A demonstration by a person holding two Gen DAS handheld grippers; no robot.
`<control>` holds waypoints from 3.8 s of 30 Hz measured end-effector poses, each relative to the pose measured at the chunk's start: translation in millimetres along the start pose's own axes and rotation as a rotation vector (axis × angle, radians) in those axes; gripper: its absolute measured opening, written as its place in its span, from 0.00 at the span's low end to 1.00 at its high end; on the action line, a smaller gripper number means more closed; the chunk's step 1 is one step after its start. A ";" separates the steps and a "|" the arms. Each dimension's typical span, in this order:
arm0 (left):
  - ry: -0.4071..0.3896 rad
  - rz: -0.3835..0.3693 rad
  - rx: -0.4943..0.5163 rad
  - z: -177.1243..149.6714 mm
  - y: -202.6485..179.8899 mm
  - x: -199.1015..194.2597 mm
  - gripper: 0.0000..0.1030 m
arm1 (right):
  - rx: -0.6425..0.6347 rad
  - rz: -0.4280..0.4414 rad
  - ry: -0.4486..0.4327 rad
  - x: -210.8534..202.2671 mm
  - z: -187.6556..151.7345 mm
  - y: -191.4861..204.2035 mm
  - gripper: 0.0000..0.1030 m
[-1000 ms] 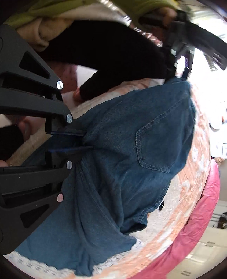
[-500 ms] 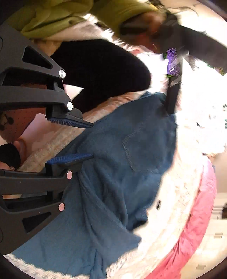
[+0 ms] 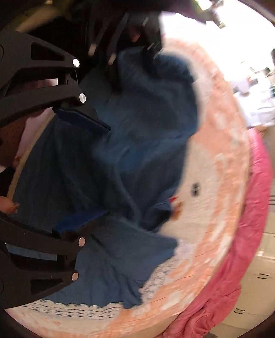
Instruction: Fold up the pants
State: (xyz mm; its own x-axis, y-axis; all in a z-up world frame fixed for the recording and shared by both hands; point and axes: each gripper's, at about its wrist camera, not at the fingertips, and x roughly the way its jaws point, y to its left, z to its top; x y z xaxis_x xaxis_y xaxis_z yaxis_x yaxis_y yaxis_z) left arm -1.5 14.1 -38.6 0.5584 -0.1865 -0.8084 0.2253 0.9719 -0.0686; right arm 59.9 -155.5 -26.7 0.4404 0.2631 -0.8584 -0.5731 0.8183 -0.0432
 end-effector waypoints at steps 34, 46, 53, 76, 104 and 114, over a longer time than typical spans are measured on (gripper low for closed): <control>-0.017 -0.241 0.063 89.2 -93.5 18.6 0.68 | 0.192 -0.265 -0.218 -53.5 41.5 -128.7 0.84; 0.021 -0.331 0.017 102.7 -109.2 55.8 0.37 | 0.163 -0.270 -0.152 -13.9 67.2 -141.0 0.85; 0.034 -0.374 -0.037 99.9 -101.0 64.7 0.16 | 0.185 -0.184 -0.079 22.0 93.5 -147.9 0.85; 0.027 -0.367 -0.030 106.4 -97.7 55.4 0.16 | 0.499 0.086 -0.209 -16.6 68.1 -206.8 0.05; 0.016 -0.335 0.251 57.7 -151.7 24.8 0.11 | 1.004 0.185 -0.291 -77.9 -176.1 -237.6 0.25; 0.057 -0.312 0.268 36.7 -150.3 34.0 0.28 | 0.918 0.104 -0.218 -72.7 -191.0 -241.1 0.08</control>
State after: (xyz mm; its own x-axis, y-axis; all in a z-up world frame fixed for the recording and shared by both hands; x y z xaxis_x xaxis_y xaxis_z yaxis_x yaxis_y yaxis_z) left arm 13.0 -143.7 -34.3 0.3872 -0.4503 -0.8046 0.5807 0.7969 -0.1665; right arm 34.0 -469.5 -51.5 0.5900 0.3706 -0.7173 0.1097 0.8434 0.5260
